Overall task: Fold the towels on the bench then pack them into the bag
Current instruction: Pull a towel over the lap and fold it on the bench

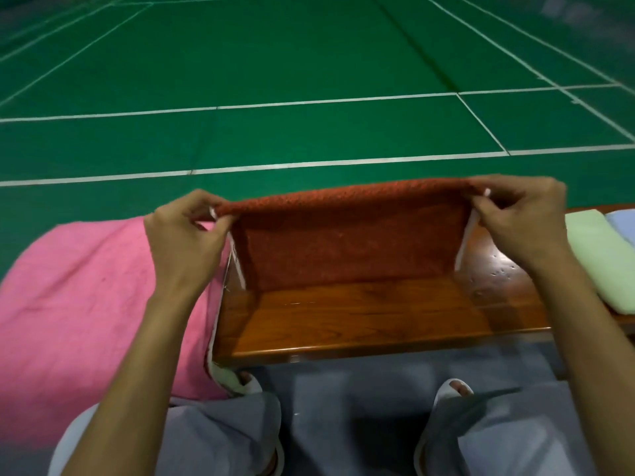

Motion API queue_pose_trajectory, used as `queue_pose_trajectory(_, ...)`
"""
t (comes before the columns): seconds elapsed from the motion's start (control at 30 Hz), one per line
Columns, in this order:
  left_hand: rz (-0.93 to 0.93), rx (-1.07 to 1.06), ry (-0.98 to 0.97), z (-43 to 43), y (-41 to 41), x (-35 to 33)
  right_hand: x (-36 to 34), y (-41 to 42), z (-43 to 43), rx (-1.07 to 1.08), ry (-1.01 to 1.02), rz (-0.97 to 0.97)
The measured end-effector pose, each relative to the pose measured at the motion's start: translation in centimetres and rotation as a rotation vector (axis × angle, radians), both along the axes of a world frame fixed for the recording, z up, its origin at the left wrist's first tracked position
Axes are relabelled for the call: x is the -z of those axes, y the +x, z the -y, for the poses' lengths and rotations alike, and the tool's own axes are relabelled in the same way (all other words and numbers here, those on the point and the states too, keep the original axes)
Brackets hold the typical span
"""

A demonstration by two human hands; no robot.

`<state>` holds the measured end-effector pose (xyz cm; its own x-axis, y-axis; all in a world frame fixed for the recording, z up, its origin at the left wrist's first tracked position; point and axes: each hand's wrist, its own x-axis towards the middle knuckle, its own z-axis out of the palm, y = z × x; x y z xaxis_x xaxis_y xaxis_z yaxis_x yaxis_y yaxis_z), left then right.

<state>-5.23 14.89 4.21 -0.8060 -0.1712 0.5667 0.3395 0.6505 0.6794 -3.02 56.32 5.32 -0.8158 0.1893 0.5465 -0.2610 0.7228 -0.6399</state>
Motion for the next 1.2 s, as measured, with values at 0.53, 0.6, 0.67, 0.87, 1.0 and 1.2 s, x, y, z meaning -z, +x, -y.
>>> queue_pose_trajectory(0.53, 0.637, 0.516, -0.558, 1.1, 2.9, 5.3, 5.9, 2.8, -3.3, -0.370, 0.063, 0.839)
queue_pose_trajectory(0.6, 0.787, 0.553, -0.647, 1.3, 3.0, 5.4, 6.6, 3.0, -3.8, -0.381, 0.139, 0.980)
queue_pose_trajectory(0.67, 0.919, 0.564, -0.731, 1.5, 3.0, 4.8, 6.5, 3.1, -4.2, -0.393, 0.170, 1.090)
queue_pose_trajectory(0.87, 0.689, 0.333, -0.616, -0.8, 3.0, 4.5, 5.4, 2.1, -1.5, -0.010, 0.403, 0.677)
queue_pose_trajectory(1.0, 0.246, 0.269, -0.595, -7.8, 3.4, 7.3, 8.1, 1.8, 7.7, -0.075, 0.535, 0.461)
queue_pose_trajectory(1.2, 0.498, 0.274, -0.760, -10.4, 3.0, 12.2, 12.8, 1.6, 11.5, -0.191, 0.690, 0.595)
